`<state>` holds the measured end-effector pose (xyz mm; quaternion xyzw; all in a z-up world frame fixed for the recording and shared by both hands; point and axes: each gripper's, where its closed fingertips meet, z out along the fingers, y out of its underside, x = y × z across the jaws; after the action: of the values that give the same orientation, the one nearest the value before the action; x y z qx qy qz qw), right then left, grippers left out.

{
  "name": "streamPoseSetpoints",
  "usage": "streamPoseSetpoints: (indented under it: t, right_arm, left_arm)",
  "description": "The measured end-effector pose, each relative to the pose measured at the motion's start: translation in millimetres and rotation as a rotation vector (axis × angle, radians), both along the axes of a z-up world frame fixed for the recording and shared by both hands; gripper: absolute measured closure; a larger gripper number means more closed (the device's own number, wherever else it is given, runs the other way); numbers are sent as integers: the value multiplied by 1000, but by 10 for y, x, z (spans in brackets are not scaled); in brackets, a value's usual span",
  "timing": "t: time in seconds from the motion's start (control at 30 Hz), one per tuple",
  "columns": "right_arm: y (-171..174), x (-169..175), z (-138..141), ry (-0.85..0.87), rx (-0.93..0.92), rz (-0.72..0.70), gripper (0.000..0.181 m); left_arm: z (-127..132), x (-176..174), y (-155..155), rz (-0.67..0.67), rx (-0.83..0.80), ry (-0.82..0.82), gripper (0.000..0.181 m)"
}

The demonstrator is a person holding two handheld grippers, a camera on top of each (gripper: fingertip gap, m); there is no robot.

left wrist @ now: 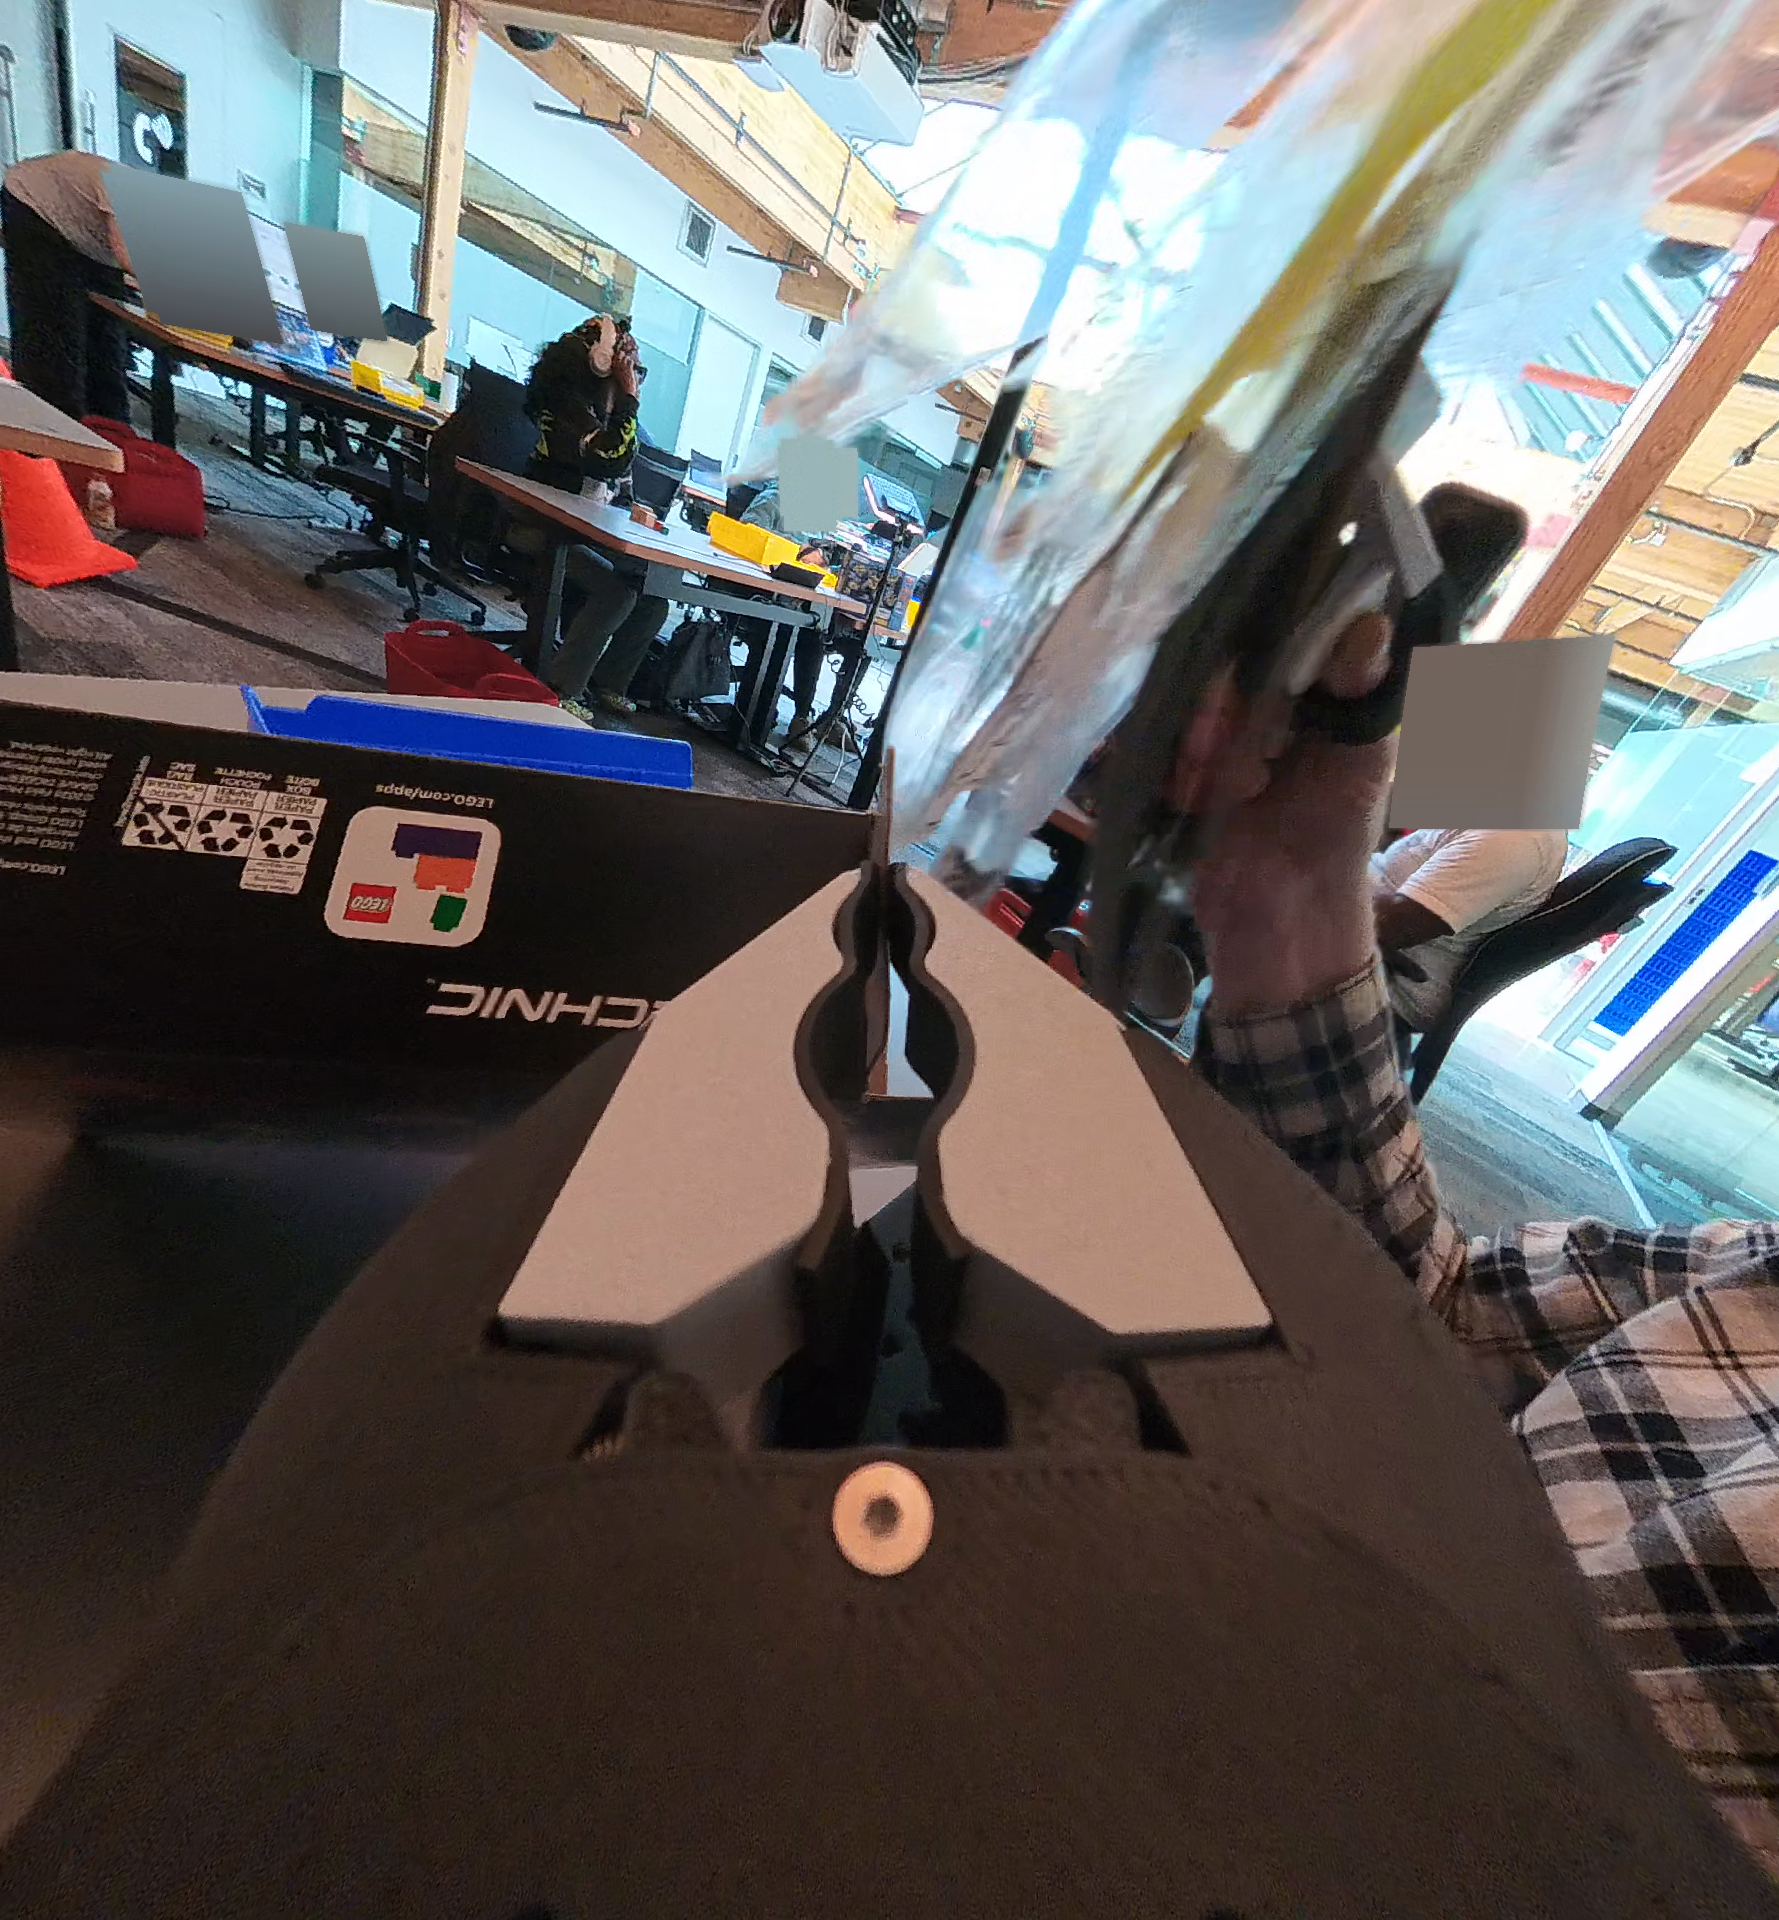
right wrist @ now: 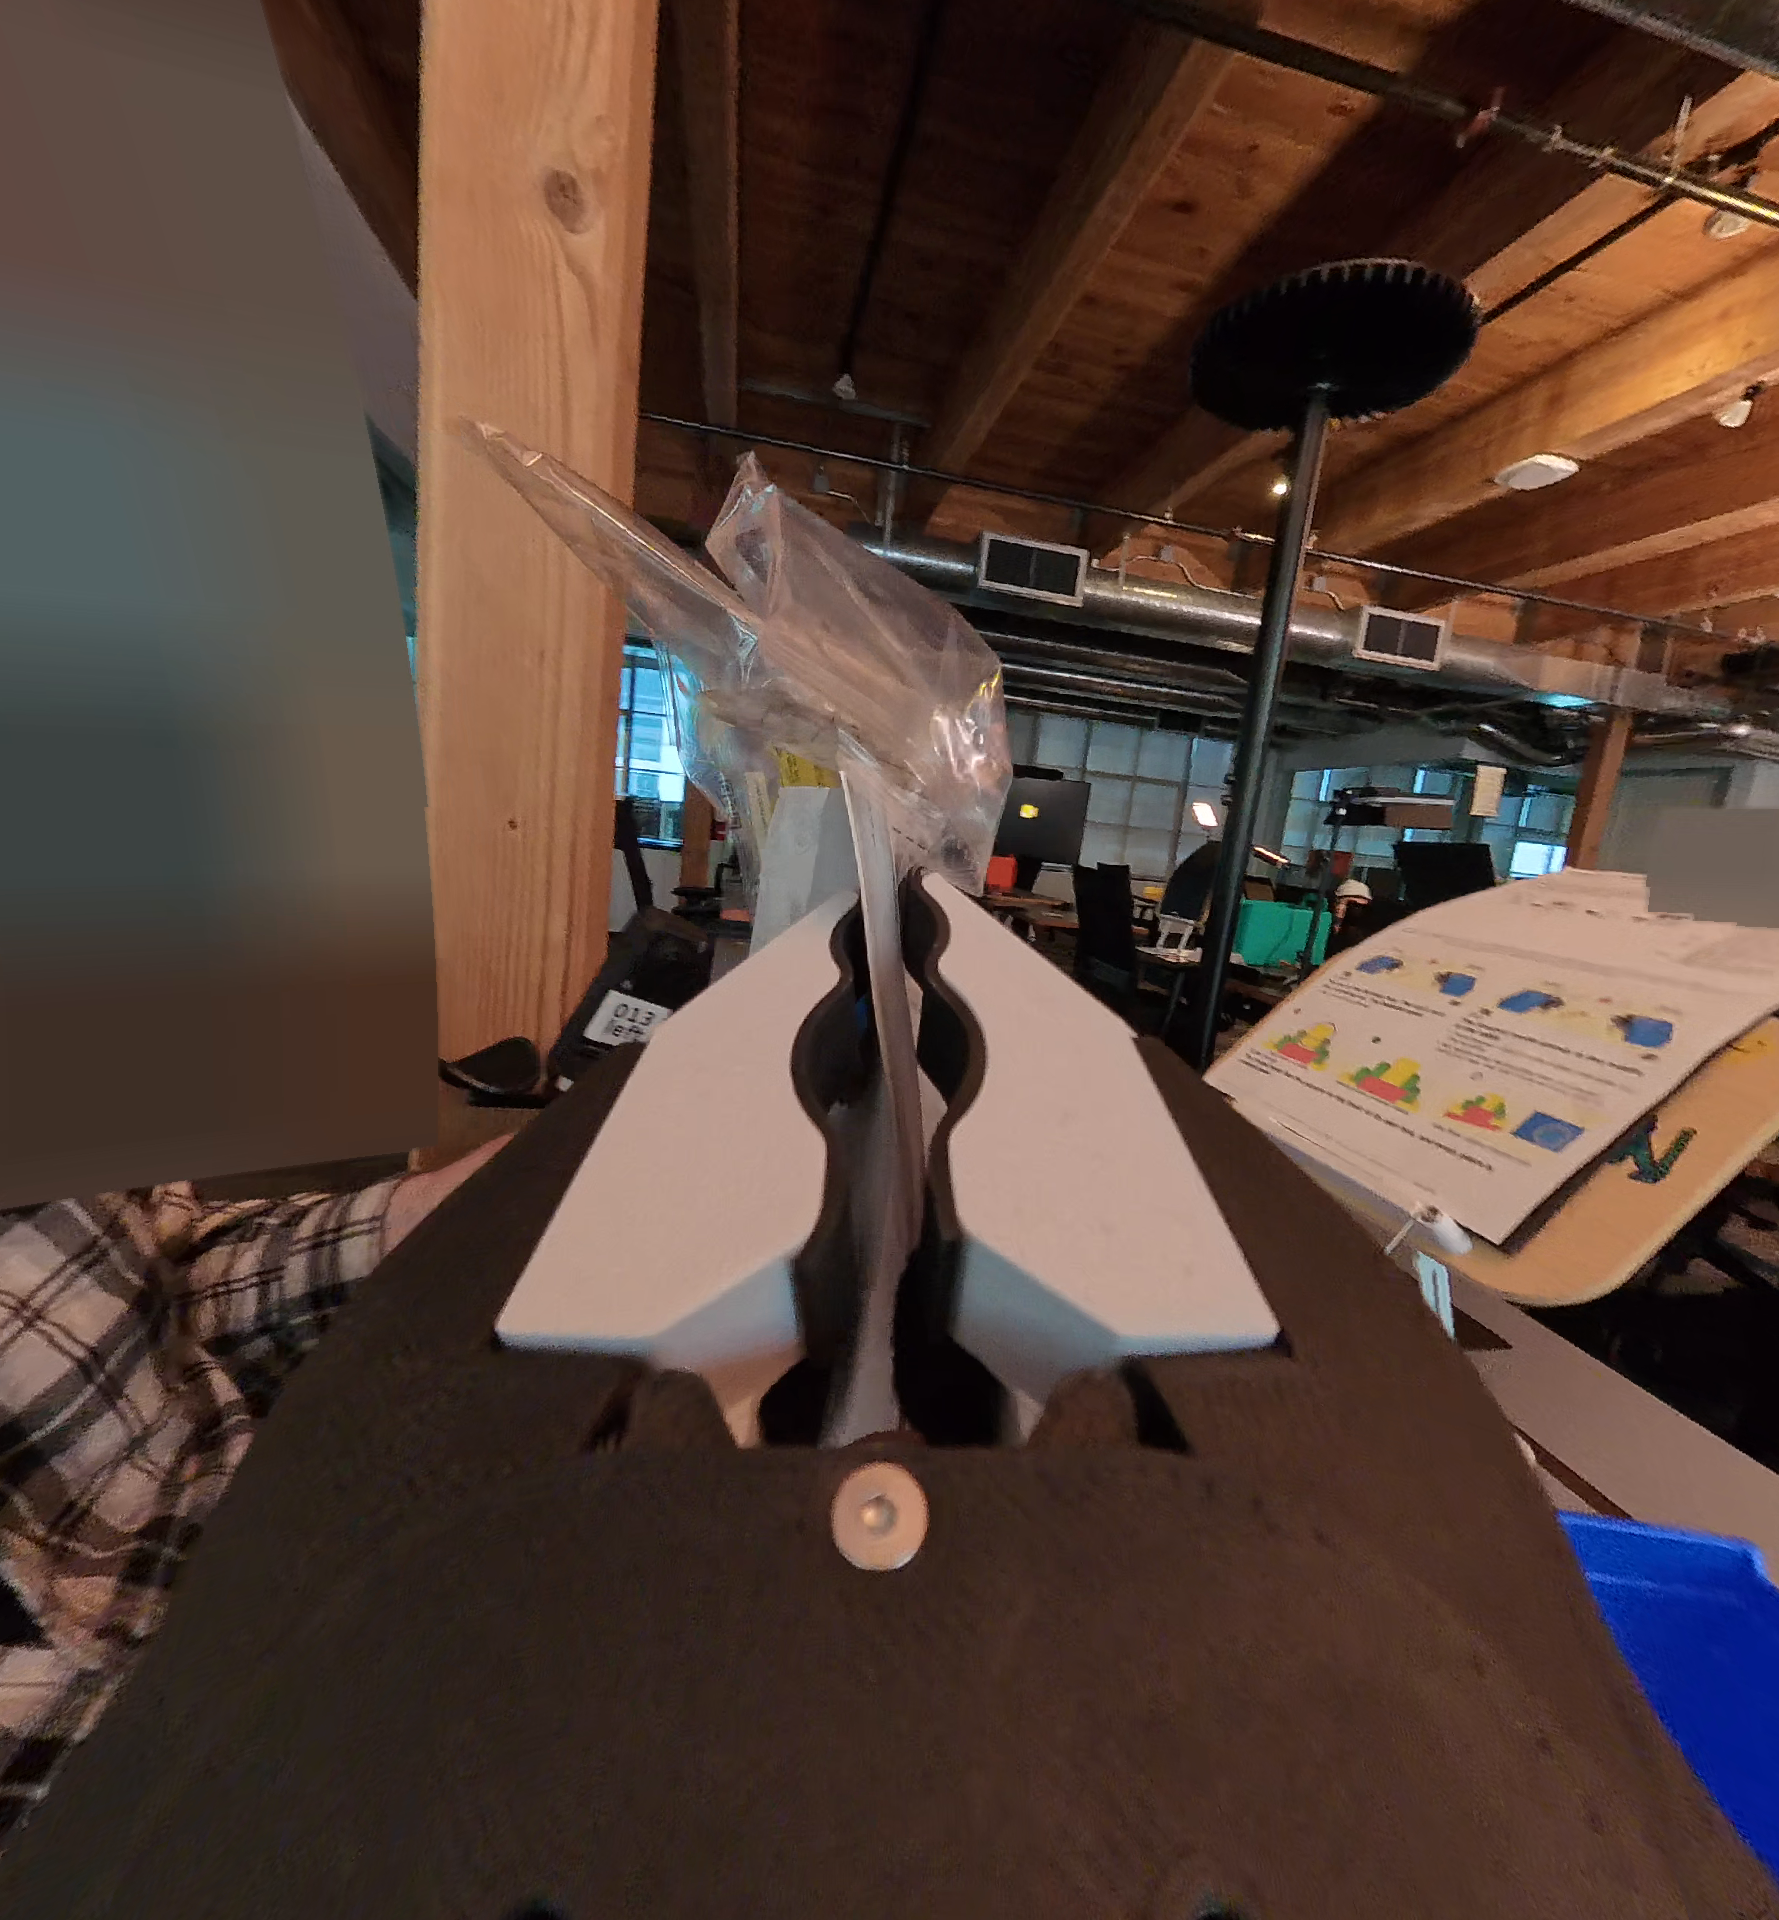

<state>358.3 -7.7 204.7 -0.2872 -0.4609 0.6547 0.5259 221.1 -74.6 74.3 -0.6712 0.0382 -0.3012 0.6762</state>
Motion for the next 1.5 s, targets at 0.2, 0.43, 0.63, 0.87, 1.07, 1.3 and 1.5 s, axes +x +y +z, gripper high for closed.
streamPoseSetpoints:
  t: [0.2, 0.43, 0.63, 0.87, 1.07, 1.3, 1.5]
  right_arm:
    - [40, -254, -342, 59, 31, -104, 179]
    - [-314, -362, -680, 160, 196, -208, 179]
    - [-262, -359, -653, 172, 224, -369, 180]
    - [-305, -529, -342, 244, 299, -556, 180]
    - [-410, -706, -239, 258, 379, -619, 179]
    - [-502, -780, -280, 270, 371, -629, 179]
    - [-822, -817, -554, 253, 438, -533, 179]
  left_arm:
    - [32, 5, 8, 0, 7, -14, 181]
    - [14, 1, 26, -11, 9, -50, 181]
    - [-4, -49, -23, -10, 16, -87, 181]
    - [85, -212, -78, 40, 48, -140, 181]
    - [140, -364, -114, 58, 68, -198, 181]
    - [149, -480, -121, 73, 84, -250, 181]
    - [96, -600, -146, 96, 88, -280, 181]
